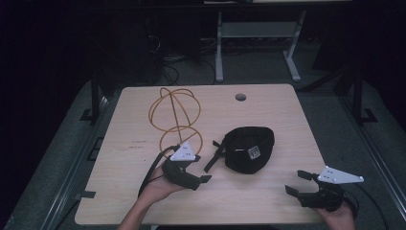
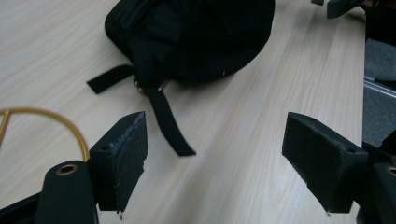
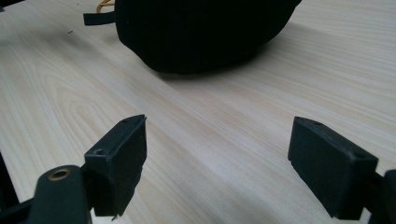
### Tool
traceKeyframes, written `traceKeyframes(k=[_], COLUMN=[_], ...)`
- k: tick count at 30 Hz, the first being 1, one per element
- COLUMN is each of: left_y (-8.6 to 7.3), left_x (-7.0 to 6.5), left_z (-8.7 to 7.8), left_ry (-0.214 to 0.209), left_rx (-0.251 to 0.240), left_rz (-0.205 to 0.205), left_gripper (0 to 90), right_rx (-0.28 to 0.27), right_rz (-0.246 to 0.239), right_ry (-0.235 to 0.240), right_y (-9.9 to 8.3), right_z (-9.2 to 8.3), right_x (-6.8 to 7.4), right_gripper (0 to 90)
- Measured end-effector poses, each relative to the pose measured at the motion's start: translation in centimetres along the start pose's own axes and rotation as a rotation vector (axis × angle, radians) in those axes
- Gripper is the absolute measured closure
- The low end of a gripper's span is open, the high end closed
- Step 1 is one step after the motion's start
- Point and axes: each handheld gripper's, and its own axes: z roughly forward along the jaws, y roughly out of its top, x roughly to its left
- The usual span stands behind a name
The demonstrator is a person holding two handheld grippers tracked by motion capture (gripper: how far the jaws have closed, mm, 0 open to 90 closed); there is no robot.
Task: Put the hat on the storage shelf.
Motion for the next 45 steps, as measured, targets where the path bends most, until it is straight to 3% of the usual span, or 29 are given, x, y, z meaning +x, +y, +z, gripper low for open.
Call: traceKeyframes(k=[5,18,22,35,45], left_y=[1.6,5.0,6.1,8.3,10.6], left_x=[-0.2,-0.4,-0.6,-0.8,-1.2], left_z=[0.5,2.5,2.7,4.3,6.6], left_ry=[-0.013,-0.038,-0.04,-0.067,-0.097], left_rx=[0.004,0.053,0.052,0.085,0.109], left_rz=[0.02,0.068,0.083,0.124,0.151], left_gripper=[22.3,22.3,22.3,22.2,21.3], right_rx=[0.003,-0.005,-0.003,-0.016,-0.024], right_rz=[-0.014,0.029,0.022,0.019,0.012], right_ry=[-0.023,0.008,0.012,0.021,0.033], right_y=[0.2,0.1,0.1,0.1,0.3], right_z=[0.0,-0.1,0.0,0.0,0.1], right_x=[0.1,-0.3,-0.1,-0.1,-0.1], right_gripper=[17.4,15.6,15.4,15.4,15.5])
